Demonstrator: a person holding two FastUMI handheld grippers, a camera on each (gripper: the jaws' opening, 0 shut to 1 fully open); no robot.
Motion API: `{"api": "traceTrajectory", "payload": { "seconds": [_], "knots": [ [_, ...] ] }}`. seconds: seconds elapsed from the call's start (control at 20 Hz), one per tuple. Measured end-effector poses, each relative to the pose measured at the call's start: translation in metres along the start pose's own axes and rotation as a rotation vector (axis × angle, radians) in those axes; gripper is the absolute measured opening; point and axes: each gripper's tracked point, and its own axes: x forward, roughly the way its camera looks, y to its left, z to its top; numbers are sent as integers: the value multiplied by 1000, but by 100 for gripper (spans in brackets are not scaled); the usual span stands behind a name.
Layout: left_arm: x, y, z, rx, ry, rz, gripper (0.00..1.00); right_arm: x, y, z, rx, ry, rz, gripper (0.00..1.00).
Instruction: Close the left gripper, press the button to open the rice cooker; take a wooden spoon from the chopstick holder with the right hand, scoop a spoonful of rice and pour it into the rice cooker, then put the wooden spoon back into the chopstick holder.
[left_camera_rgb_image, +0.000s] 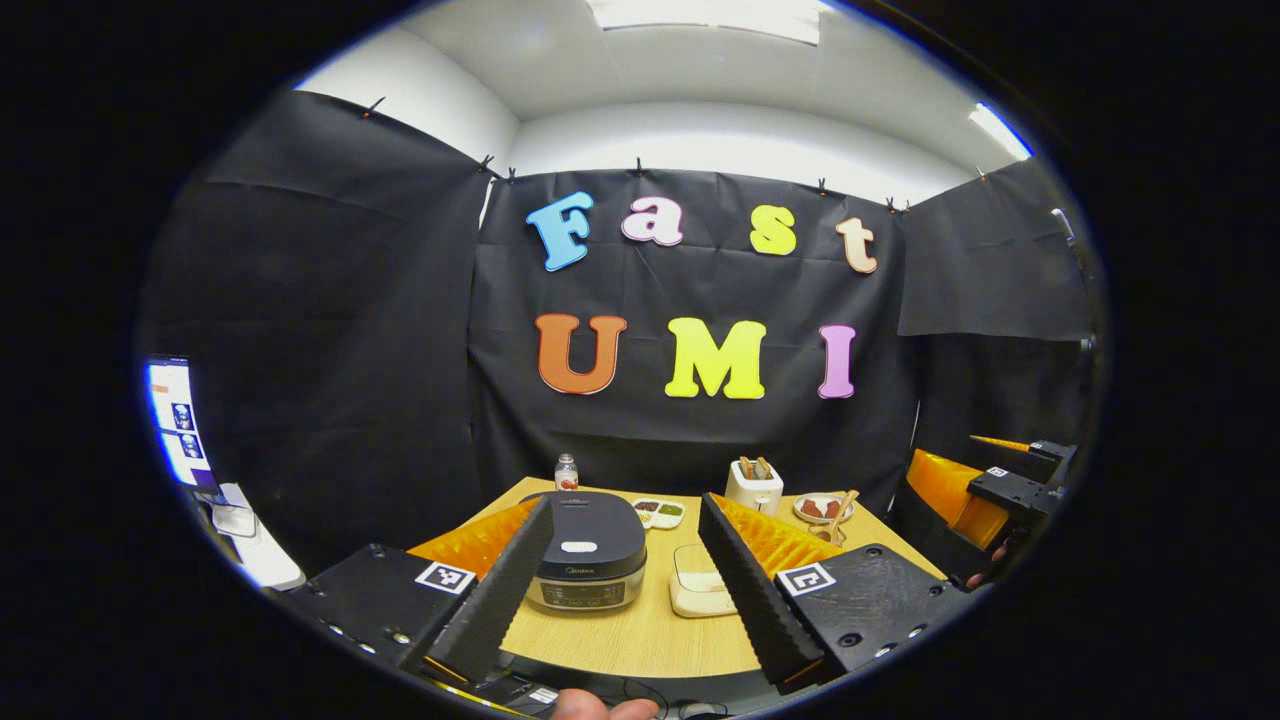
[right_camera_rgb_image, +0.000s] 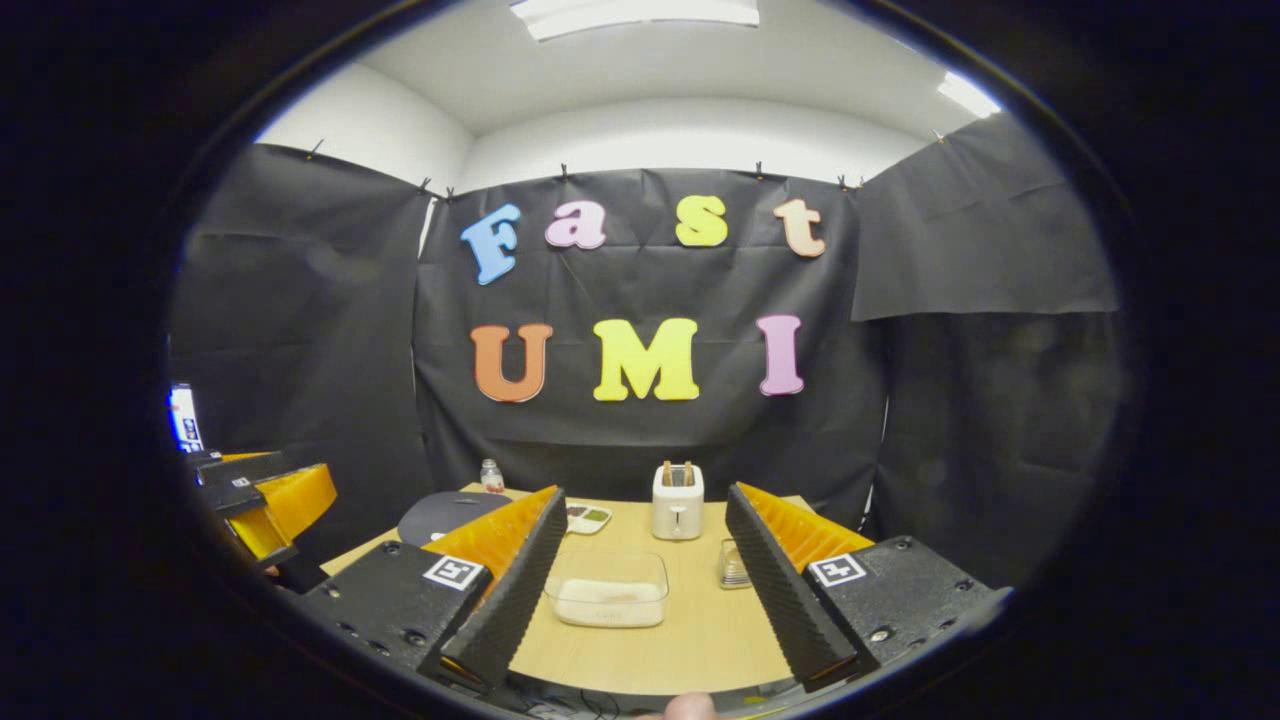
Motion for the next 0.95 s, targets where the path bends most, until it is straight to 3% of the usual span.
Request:
{"api": "traceTrajectory", "payload": {
  "seconds": [0.95],
  "knots": [
    [13, -19, -4, 22, 9, -57, 94, -2, -11, 0, -35, 24, -7, 100]
  ]
}}
